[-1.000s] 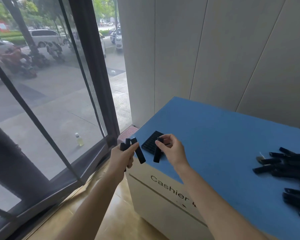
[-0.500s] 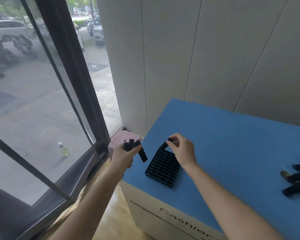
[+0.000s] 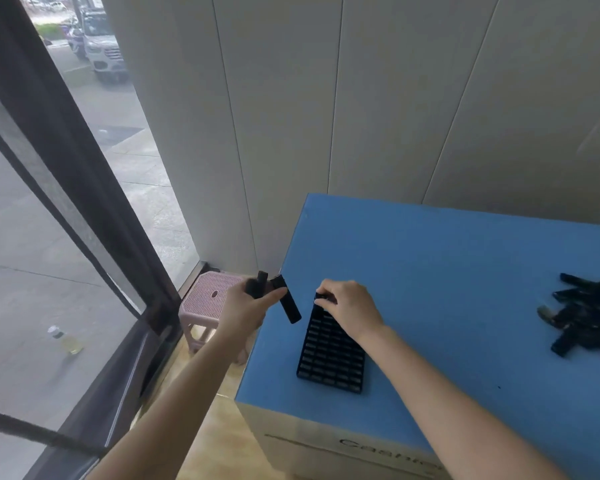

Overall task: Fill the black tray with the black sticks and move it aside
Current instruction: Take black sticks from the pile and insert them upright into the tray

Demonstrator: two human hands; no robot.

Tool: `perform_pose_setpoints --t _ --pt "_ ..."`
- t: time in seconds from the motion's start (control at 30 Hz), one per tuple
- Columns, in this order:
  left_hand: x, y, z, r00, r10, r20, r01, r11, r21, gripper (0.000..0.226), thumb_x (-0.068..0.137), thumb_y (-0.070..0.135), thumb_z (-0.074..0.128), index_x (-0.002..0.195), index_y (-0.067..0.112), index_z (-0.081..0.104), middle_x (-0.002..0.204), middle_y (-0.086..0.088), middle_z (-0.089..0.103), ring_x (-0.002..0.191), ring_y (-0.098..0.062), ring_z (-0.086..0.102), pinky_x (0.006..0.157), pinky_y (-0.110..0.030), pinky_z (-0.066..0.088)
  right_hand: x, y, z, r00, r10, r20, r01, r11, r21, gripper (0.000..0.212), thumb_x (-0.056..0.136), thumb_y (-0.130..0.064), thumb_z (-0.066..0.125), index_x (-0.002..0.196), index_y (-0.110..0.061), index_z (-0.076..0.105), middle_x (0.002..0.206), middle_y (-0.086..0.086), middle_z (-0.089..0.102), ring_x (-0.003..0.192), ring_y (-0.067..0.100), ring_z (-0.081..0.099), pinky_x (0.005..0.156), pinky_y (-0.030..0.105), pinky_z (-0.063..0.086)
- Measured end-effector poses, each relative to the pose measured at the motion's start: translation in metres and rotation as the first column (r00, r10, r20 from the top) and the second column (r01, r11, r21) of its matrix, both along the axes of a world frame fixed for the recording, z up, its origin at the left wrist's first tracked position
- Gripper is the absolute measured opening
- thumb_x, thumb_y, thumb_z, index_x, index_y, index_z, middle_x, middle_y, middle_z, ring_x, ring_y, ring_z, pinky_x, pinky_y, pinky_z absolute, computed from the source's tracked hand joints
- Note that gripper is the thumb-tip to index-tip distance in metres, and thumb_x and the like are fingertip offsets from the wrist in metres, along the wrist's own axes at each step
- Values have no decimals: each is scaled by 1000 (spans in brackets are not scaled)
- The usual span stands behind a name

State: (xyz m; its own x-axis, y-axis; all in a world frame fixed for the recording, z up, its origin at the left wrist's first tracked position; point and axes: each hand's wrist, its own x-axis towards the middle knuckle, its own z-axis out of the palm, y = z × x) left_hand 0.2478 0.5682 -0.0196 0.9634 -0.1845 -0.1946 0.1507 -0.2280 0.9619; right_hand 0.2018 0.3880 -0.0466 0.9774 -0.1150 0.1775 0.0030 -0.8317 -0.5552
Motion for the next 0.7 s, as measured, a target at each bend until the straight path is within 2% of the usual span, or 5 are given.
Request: perform_pose_setpoints --t 0.17,0.23,0.37,0.53,0.7 --pt "11 -1 -3 993 -115 4 115 993 7 14 81 15 72 86 7 61 51 -3 41 34 -6 32 35 -18 29 2 4 5 998 -18 -57 11 991 -131 23 91 -30 56 107 -16 66 111 -4 67 103 14 60 87 30 49" --pt "13 -1 -4 987 -157 25 156 987 31 13 79 18 74 83 11 63 51 -3 42 36 -8 33 37 -20 28 0 7 9 999 -35 -37 32 996 -88 28 94 -32 51 112 -17 65 121 -6 62 114 12 53 92 29 44" --pt "14 -8 -2 951 -301 66 301 954 18 10 79 16 73 83 13 65 49 10 51 38 -3 38 41 -16 30 -3 20 25 998 -56 33 45 965 257 27 91 -32 56 115 -21 63 102 -13 63 87 6 58 77 20 45" --pt "13 -18 -1 893 -441 95 438 898 48 7 82 9 69 82 12 62 42 13 49 36 -3 37 40 -16 32 -7 13 36 999 -32 -16 35 918 394 13 82 -20 70 94 -18 72 79 -17 66 74 -5 61 71 8 45" --pt "22 -11 -11 932 -357 -67 355 934 -50 3 90 5 55 89 3 57 59 -7 49 36 -9 38 39 -19 32 -15 -12 32 968 -251 -4 232 890 392 14 79 -19 73 91 -16 68 80 -9 64 71 2 61 69 9 47"
